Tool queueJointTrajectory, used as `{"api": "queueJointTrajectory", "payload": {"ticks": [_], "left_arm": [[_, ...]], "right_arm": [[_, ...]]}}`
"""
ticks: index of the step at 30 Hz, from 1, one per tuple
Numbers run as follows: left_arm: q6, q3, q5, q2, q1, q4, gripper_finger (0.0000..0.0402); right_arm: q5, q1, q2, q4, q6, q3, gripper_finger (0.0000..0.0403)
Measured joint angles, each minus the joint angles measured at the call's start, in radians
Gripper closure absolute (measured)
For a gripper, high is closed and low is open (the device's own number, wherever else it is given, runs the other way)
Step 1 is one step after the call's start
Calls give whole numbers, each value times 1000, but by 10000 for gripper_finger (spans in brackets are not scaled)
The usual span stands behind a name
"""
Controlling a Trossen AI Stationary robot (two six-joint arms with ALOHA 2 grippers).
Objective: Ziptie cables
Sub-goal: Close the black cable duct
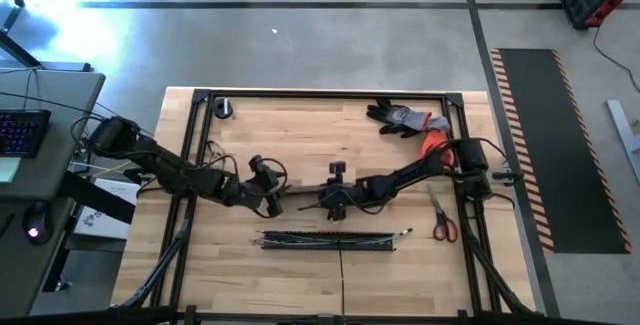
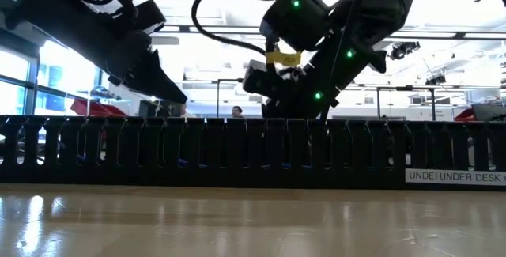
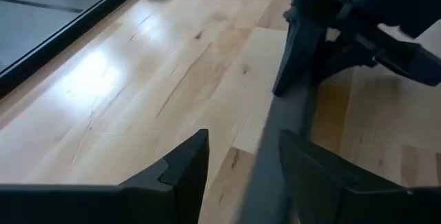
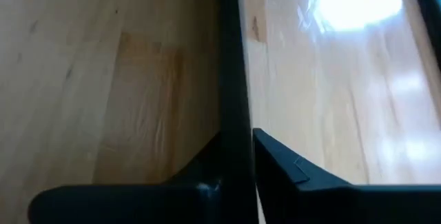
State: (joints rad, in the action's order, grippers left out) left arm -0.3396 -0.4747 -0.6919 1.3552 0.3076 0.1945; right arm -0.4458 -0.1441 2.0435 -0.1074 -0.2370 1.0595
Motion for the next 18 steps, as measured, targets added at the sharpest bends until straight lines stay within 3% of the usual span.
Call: {"api": "queueJointTrajectory", "payload": {"ticks": [8, 18], "left_arm": [[1, 0, 2, 0, 1, 14, 246], [1, 0, 28, 0, 1, 13, 246]], "right_arm": [[56, -3, -4, 4, -6, 9, 292], [476, 76, -88, 42, 19, 6, 135]]}}
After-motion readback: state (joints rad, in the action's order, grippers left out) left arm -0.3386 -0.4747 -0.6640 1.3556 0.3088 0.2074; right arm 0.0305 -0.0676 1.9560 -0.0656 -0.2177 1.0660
